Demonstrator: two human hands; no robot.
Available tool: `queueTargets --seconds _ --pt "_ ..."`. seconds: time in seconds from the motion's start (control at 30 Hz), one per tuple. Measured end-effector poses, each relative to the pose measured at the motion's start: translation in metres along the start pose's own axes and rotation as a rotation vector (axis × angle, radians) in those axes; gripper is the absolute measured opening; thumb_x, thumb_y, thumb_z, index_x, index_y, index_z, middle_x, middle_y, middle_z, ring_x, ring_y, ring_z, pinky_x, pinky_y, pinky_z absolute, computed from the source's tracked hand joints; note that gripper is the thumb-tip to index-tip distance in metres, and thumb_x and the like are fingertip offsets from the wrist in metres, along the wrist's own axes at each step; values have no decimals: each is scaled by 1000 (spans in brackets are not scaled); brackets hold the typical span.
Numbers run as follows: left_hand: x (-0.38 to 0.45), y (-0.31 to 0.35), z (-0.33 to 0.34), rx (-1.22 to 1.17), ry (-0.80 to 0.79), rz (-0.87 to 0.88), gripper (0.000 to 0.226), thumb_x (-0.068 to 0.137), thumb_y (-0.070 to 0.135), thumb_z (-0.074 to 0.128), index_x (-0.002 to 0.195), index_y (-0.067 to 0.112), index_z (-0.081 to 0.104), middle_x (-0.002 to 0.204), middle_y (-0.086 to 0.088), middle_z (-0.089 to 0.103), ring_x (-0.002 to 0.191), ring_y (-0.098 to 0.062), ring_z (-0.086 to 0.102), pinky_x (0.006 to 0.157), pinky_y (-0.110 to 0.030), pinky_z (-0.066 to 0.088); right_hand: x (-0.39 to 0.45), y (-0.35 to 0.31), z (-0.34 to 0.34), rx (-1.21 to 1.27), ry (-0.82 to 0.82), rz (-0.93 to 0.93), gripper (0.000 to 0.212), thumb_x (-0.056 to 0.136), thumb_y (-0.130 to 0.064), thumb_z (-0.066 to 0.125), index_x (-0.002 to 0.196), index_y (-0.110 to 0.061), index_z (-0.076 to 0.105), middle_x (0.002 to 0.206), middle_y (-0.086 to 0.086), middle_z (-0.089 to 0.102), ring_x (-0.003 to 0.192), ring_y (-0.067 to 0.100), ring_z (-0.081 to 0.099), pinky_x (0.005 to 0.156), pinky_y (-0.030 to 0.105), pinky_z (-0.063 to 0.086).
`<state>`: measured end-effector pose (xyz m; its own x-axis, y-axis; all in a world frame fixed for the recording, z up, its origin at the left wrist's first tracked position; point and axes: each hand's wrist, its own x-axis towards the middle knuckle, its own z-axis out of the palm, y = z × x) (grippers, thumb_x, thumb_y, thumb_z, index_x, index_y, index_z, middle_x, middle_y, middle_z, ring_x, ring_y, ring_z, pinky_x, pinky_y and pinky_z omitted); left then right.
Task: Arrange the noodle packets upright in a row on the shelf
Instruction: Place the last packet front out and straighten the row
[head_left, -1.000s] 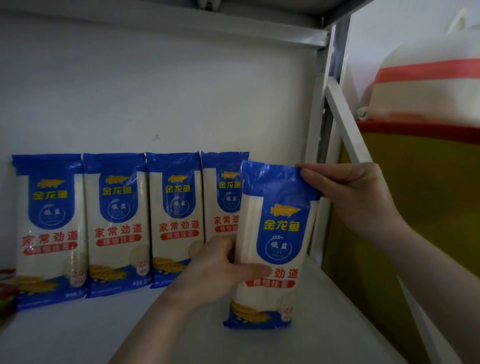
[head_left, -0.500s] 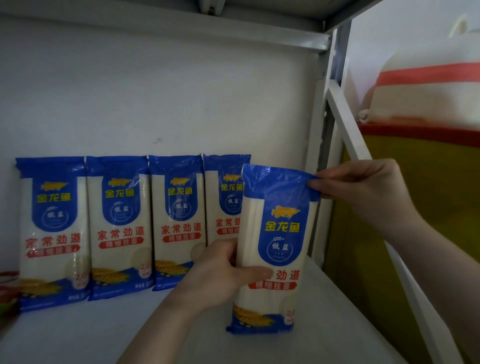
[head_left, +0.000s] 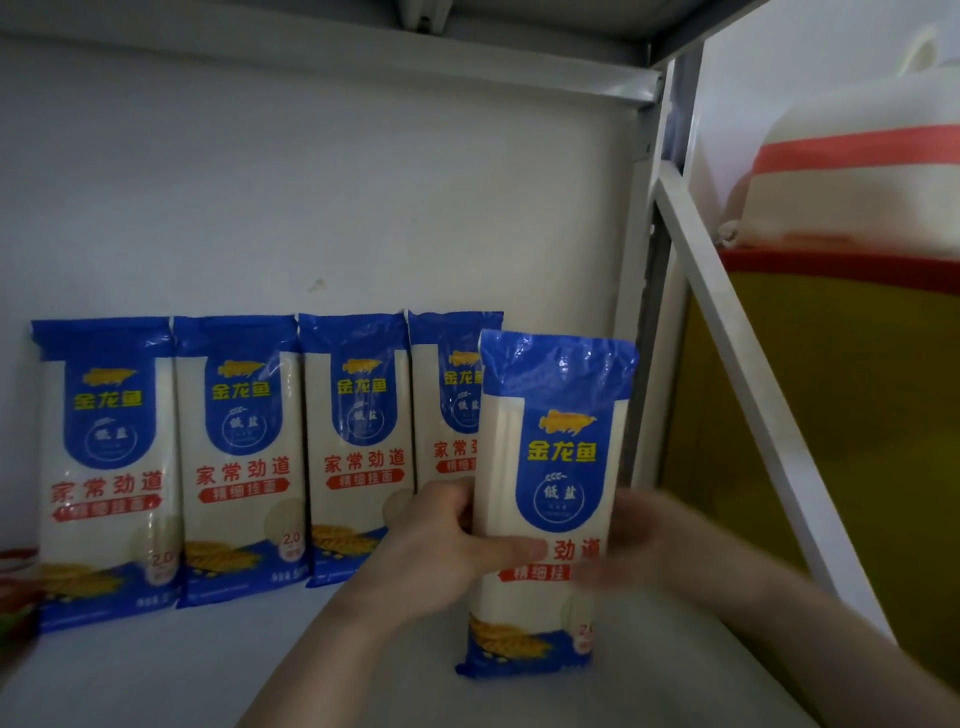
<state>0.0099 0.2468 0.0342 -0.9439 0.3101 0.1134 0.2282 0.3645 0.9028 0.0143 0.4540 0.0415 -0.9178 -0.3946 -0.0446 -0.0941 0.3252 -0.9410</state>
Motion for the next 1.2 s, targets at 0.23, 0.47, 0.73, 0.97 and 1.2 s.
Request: queueTargets --seconds 0.23,0.47,0.73,0.97,1.2 --pt "-4 -2 -11 176 -181 -141 41 71 8 79 105 27 67 89 25 58 82 7 61 86 -17 53 6 43 20 87 125 79 35 74 -2 75 104 -19 68 99 -10 75 93 5 71 79 28 59" --pt "-8 -7 -8 260 -98 -150 42 71 17 81 109 26 66 90 26 53 81 11 56 75 -8 49 7 61 14 151 38 72 47 74 7 74 115 -14 64 111 1 73 108 16 67 92 41 54" --pt "16 -11 12 28 172 -56 33 70 1 79 94 21 66 78 10 70 66 11 65 60 -7 51 24 64 -7 238 308 -11 32 71 11 71 101 -3 71 92 11 76 84 22 74 66 28 59" --pt "74 -8 42 52 347 57 25 83 3 66 107 9 67 107 -5 72 95 -13 68 82 -27 57 59 73 -40 281 485 -14 31 71 7 74 93 -11 66 92 7 75 84 20 72 65 27 60" --pt "111 -20 55 222 463 16 17 89 6 59 103 9 67 108 -6 70 97 -16 66 68 -17 49 83 79 -54 317 473 29 34 73 13 70 101 -5 63 91 9 71 80 21 68 62 25 60"
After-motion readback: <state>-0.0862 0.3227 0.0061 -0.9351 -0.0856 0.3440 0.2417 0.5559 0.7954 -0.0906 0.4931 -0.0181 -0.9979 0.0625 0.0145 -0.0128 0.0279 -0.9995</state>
